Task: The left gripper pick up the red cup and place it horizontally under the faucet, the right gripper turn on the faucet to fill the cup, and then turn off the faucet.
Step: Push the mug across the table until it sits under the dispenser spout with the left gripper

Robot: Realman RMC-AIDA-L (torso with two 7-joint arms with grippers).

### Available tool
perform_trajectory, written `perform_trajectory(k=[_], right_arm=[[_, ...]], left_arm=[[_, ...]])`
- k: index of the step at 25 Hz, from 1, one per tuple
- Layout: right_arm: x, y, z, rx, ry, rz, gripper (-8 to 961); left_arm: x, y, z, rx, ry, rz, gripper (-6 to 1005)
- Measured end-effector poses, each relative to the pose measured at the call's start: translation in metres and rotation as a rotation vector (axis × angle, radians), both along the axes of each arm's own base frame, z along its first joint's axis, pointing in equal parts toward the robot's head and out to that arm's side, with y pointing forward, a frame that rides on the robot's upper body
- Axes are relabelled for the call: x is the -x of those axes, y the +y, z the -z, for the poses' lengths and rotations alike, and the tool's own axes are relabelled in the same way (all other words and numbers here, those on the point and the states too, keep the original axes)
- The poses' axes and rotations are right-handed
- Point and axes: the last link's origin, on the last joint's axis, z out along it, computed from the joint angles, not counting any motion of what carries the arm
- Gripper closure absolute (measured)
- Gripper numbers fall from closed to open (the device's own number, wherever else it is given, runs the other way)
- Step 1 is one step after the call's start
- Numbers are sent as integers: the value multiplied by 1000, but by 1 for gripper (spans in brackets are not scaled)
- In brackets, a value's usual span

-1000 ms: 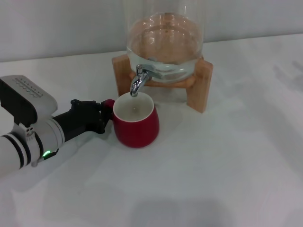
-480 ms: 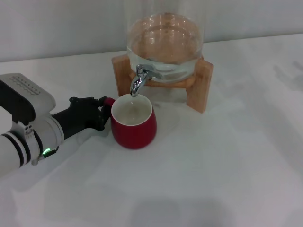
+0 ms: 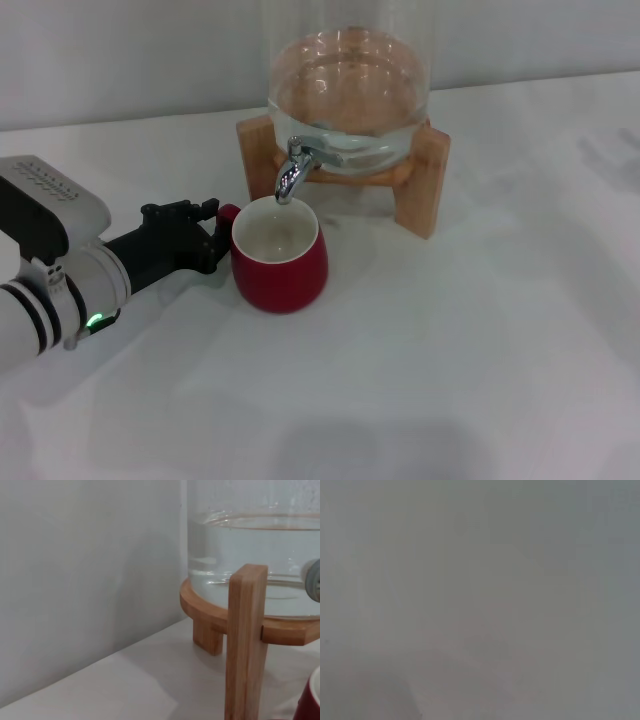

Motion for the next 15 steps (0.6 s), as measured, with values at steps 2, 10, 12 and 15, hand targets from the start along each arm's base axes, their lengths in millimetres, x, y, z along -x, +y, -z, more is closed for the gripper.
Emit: perform_trajectory(k=[2,10,12,15], right_arm=[[0,0,0,-1,0,1,204],[-1,-1,0,-2,1,2,205],[-1,-1,-1,-5,4,3,205],[-1,-2,-2,-8,6,2,205]], left_arm=[[0,0,0,0,-3,1,710],[2,-3,1,5,-3,2,664],[4,-6,1,6,-11,-2,664],[7,-11,0,7,-35,-6,664]])
